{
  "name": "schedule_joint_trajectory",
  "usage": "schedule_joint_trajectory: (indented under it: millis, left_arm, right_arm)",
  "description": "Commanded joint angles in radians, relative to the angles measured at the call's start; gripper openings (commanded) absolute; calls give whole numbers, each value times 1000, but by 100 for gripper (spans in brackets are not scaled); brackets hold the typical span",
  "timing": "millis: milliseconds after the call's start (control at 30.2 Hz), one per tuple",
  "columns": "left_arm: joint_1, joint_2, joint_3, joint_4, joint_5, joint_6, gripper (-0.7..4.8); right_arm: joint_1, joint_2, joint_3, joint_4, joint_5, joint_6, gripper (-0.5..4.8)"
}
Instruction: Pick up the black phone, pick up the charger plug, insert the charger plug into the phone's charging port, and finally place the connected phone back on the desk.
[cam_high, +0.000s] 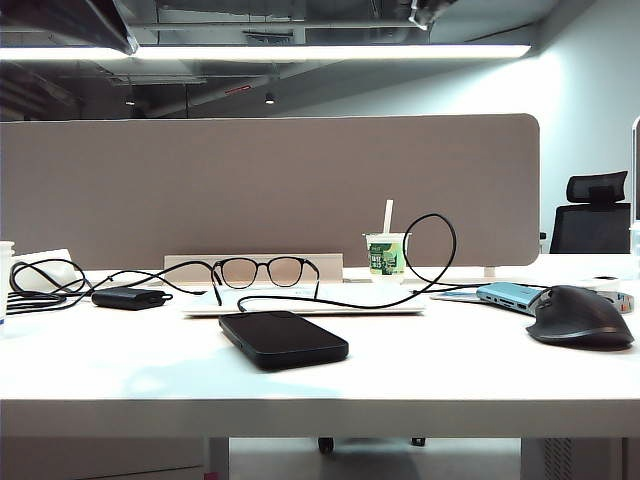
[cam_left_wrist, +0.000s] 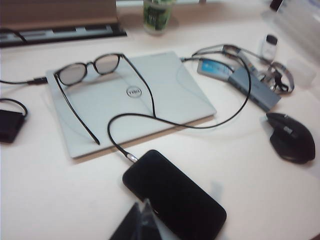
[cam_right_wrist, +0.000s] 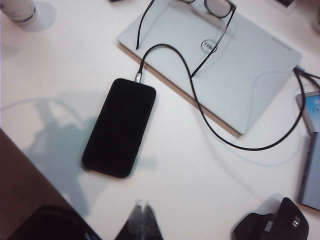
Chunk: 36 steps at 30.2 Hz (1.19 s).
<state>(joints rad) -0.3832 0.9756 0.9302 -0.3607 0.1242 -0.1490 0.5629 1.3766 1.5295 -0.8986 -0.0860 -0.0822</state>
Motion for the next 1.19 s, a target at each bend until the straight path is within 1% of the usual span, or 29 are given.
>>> schedule_joint_trajectory:
  millis: [33, 166, 298, 431, 597, 696, 796, 895, 1061, 1127, 1194]
  left_arm:
    - [0, -43, -19, -11, -20, 15, -5]
    - [-1, -119, -95, 3, -43, 14, -5]
    - [-1, -214, -203, 21, -84, 21, -5]
    - [-1, -331, -342, 112, -87, 23, -5]
    - [0, -476, -505, 225, -101, 75, -5]
    - [0, -548, -568, 236, -117, 108, -5]
    - [0, -600, -607, 235, -117, 130, -5]
    - [0, -625, -625, 235, -117, 131, -5]
    - [0, -641, -645, 288, -117, 175, -5]
    - [0, -645, -658, 310, -116, 187, -5]
    - [0, -645, -671, 319, -106, 187, -5]
  right_arm:
    - [-1, -101, -128, 158, 32, 6, -1]
    - [-3, -227, -296, 288, 36, 6, -1]
    - [-3, -348, -472, 417, 42, 8, -1]
    - [-3, -455, -626, 526, 68, 7, -1]
    - [-4, -573, -799, 652, 68, 8, -1]
    - [-4, -622, -870, 681, 72, 8, -1]
    - [-4, -655, -919, 686, 118, 8, -1]
    - [-4, -680, -958, 703, 121, 6, -1]
    - [-4, -751, -1049, 848, 123, 13, -1]
    - [-5, -777, -1087, 892, 163, 16, 0]
    - [-4, -790, -1114, 900, 209, 26, 8]
